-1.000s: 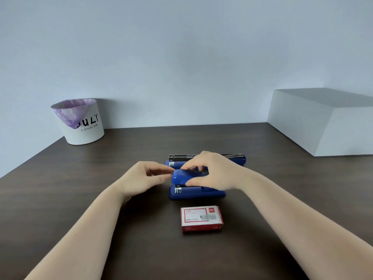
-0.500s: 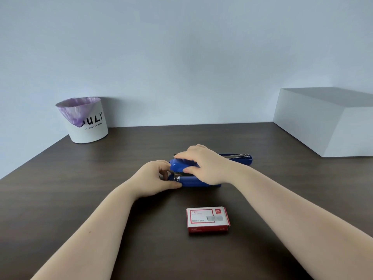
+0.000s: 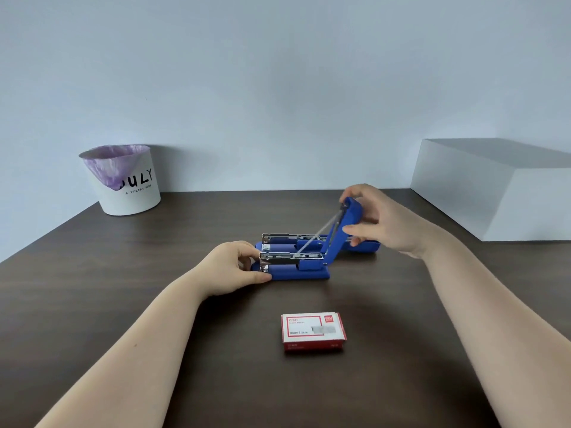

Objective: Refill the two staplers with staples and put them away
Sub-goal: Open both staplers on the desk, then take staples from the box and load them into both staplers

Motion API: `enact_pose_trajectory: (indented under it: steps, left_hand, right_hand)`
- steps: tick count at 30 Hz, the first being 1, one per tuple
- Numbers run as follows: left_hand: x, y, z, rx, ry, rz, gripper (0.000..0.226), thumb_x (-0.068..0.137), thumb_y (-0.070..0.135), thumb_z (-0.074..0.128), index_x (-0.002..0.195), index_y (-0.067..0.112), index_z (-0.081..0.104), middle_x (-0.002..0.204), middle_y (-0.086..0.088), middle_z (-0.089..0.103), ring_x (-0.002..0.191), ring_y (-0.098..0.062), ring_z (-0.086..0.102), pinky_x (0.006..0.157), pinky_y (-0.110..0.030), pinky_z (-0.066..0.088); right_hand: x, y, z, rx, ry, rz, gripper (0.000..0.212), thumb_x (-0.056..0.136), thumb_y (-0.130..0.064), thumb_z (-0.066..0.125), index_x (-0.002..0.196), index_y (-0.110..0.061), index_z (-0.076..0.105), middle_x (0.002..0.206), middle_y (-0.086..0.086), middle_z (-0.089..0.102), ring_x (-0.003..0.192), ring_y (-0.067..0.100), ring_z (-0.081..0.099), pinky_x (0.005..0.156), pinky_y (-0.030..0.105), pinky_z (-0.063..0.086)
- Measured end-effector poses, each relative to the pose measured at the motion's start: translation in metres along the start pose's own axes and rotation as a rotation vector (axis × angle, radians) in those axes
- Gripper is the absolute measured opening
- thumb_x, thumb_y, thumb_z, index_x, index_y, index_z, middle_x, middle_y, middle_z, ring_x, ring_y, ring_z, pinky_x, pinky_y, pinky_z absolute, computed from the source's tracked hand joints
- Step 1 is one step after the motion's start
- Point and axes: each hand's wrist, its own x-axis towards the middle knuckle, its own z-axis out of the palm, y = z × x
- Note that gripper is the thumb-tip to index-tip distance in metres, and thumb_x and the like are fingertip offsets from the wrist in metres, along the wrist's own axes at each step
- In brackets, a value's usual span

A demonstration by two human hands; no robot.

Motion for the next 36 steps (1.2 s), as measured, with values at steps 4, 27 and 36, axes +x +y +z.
enact_pose_trajectory:
  steps: [4,27,36]
  left_hand:
    - [0.000,-0.002,-0.001,0.000,-0.007,-0.006,0.017,0.071,0.032,0.079,0.085,0.034,0.069,0.095,-0.009,0.064,0.071,-0.013,0.051,0.075,-0.030,0.048]
    - [-0.011,0.007,-0.013,-0.211,0.217,0.002,0.027,0.070,0.025,0.080,0.087,0.027,0.060,0.079,0.001,0.056,0.060,-0.011,0.045,0.060,-0.025,0.043]
    - [-0.013,0.027,0.009,-0.168,0.062,0.028,0.009,0.073,0.021,0.078,0.072,0.016,0.071,0.067,-0.006,0.069,0.059,-0.011,0.056,0.063,-0.029,0.048]
  right_hand:
    - [-0.015,0.026,-0.022,-0.226,-0.018,0.119,0.028,0.077,0.001,0.072,0.088,-0.021,0.059,0.089,0.003,0.065,0.082,0.018,0.056,0.083,0.034,0.045]
    - [-0.009,0.009,0.001,-0.480,-0.074,0.103,0.026,0.076,-0.030,0.076,0.101,-0.026,0.070,0.091,-0.011,0.067,0.079,0.003,0.058,0.068,0.012,0.044]
    - [-0.006,0.009,0.012,-0.470,-0.078,0.062,0.021,0.079,-0.026,0.074,0.099,-0.020,0.071,0.089,-0.001,0.069,0.072,0.001,0.057,0.062,0.002,0.041]
